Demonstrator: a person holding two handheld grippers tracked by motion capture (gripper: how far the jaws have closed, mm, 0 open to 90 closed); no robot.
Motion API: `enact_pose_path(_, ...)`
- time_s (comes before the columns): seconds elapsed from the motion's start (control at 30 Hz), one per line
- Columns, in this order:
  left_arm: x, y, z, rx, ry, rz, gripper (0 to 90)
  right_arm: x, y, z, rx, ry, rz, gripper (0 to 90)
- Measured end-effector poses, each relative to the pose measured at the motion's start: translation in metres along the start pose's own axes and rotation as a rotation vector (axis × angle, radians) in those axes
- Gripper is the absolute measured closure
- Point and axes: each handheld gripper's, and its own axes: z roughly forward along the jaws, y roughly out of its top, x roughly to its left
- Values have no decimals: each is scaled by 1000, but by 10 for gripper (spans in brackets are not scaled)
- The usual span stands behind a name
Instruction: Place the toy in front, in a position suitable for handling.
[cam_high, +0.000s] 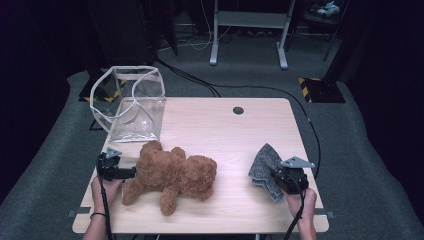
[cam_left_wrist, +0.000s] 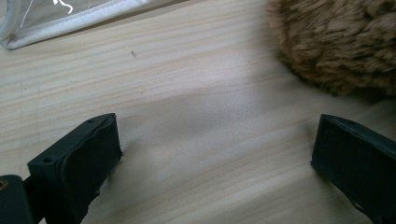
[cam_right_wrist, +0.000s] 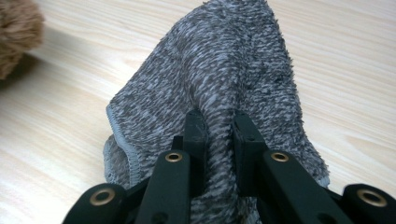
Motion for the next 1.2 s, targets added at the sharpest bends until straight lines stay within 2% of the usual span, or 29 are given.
enact_pose_path(0.3, 0, 0, 0, 0, 0, 0, 6, -20, -5, -5, 5, -63, 25, 787)
enact_pose_path(0.43, 0, 0, 0, -1, 0, 0, 6, -28, -7, -5, 26, -101, 22, 786)
enact_pose_path(0.63, 0, 0, 0, 0, 0, 0, 6, -37, -12, -3, 43, -143, 57, 784)
enact_pose_path(0.7, 0, 0, 0, -1, 0, 0, 6, -42, -15, -1, 54, -160, 94, 782)
enact_pose_path(0.93, 0, 0, 0, -1, 1, -1, 6, -54, -24, 5, 79, -186, 152, 775)
enact_pose_path(1.03, 0, 0, 0, -1, 1, -1, 6, -58, -28, 9, 95, -205, 152, 768)
enact_pose_path(1.13, 0, 0, 0, -5, 3, -4, 6, -59, -32, 14, 116, -215, 174, 754)
enact_pose_path(1.2, 0, 0, 0, -5, 3, -4, 6, -60, -35, 18, 136, -214, 165, 740)
